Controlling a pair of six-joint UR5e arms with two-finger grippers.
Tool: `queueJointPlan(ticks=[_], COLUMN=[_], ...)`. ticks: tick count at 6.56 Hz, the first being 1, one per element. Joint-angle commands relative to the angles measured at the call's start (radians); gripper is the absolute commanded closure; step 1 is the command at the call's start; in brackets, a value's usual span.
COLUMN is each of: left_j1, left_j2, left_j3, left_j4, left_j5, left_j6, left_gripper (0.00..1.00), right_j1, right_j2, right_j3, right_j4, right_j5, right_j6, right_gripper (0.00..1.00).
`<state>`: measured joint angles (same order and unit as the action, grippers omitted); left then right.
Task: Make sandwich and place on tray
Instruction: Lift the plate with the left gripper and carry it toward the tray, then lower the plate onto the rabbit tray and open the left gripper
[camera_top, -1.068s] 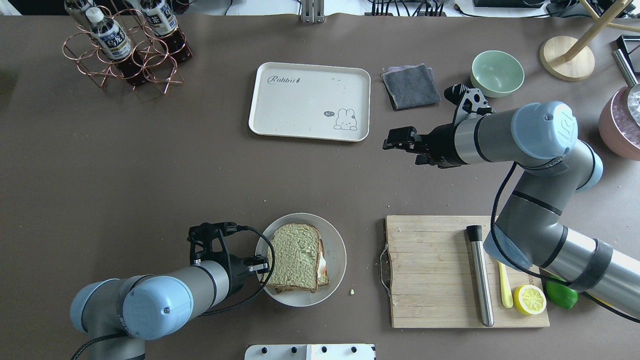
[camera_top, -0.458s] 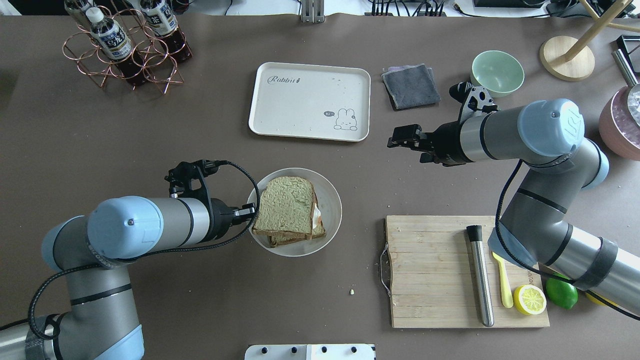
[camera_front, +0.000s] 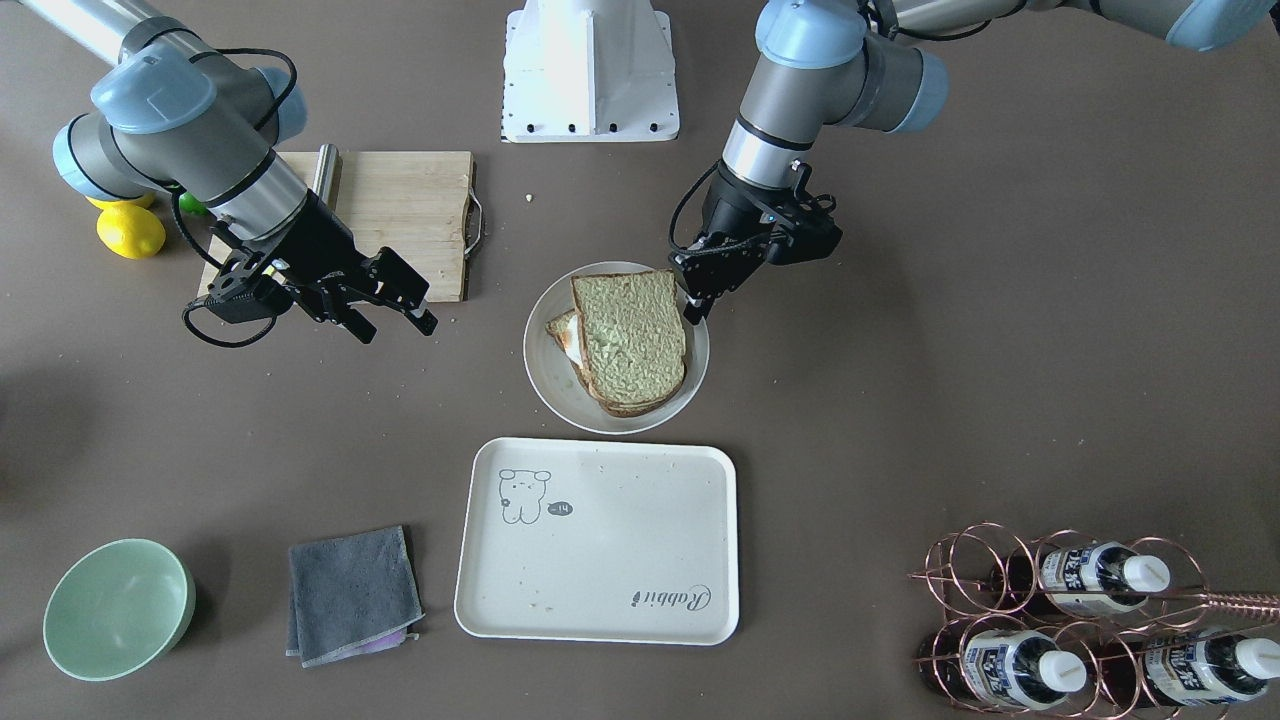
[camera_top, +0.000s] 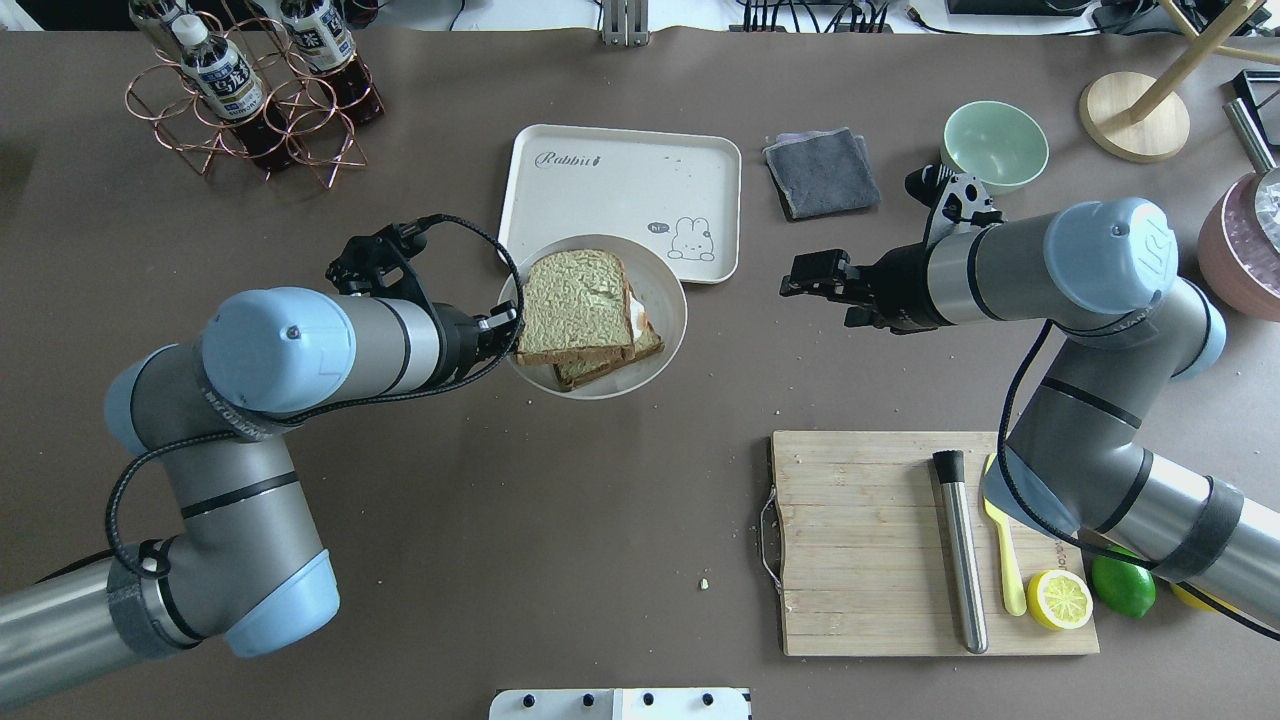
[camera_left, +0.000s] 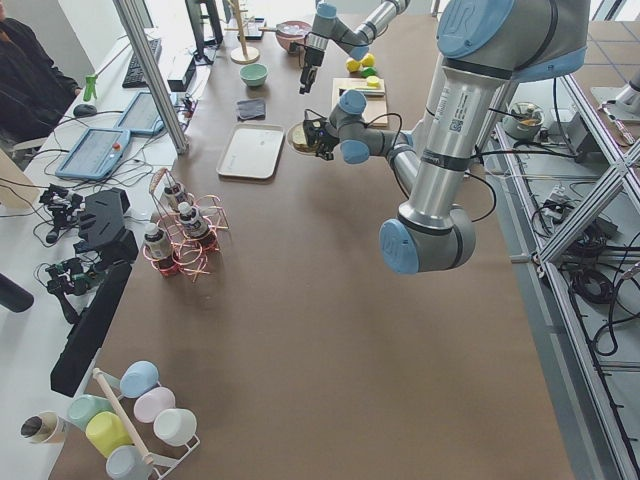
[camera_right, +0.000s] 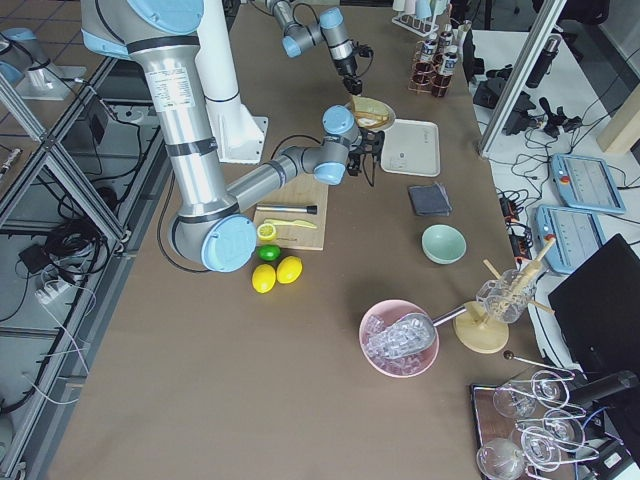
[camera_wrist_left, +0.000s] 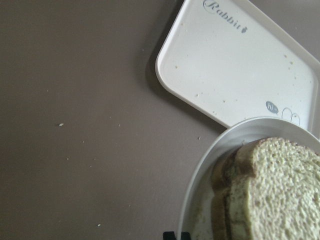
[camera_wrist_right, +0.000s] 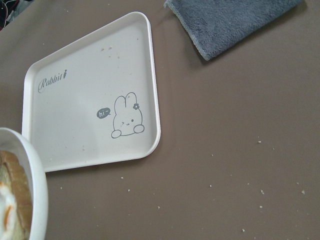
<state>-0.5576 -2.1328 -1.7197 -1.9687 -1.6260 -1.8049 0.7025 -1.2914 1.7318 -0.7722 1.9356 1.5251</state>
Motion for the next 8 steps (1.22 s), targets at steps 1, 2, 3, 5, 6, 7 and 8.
queueJointPlan(ticks=[1, 2, 3, 5, 6, 7, 8], left_j1=[-0.073, -0.094, -0.097, -0.087, -0.078, -0.073, -0.065], left_j2=[-0.135, -0.209, -0.267, -0.320, -0.317, -0.314, -0.311], left_j3=[0.224, 0.358, 0.481, 0.575, 0.578, 0.578, 0.580], left_j4=[0.008, -0.018, -0.086, -0.119, -0.124, -0.125, -0.148], left_j5=[0.003, 0.006, 0.006, 0.011, 0.020, 0.020, 0.021], left_j6=[-0.030, -0.024, -0.021, -0.013, 0.040, 0.056, 0.056], left_gripper=[1.00, 1.00, 1.00, 1.00, 1.00, 1.00, 1.00], right_j1=[0.000, 0.000, 0.000, 0.000, 0.000, 0.000, 0.002], right_j2=[-0.008, -0.008, -0.008, -0.008, -0.009, -0.009, -0.009], right_j3=[0.002, 0.002, 0.003, 0.005, 0.005, 0.003, 0.005], right_j4=[0.001, 0.001, 0.002, 0.001, 0.002, 0.002, 0.002], right_j5=[0.002, 0.000, 0.002, 0.000, 0.000, 0.000, 0.000], right_j6=[0.000, 0.000, 0.000, 0.001, 0.001, 0.001, 0.001], right_gripper=[0.00, 0.00, 0.00, 0.00, 0.00, 0.00, 0.00])
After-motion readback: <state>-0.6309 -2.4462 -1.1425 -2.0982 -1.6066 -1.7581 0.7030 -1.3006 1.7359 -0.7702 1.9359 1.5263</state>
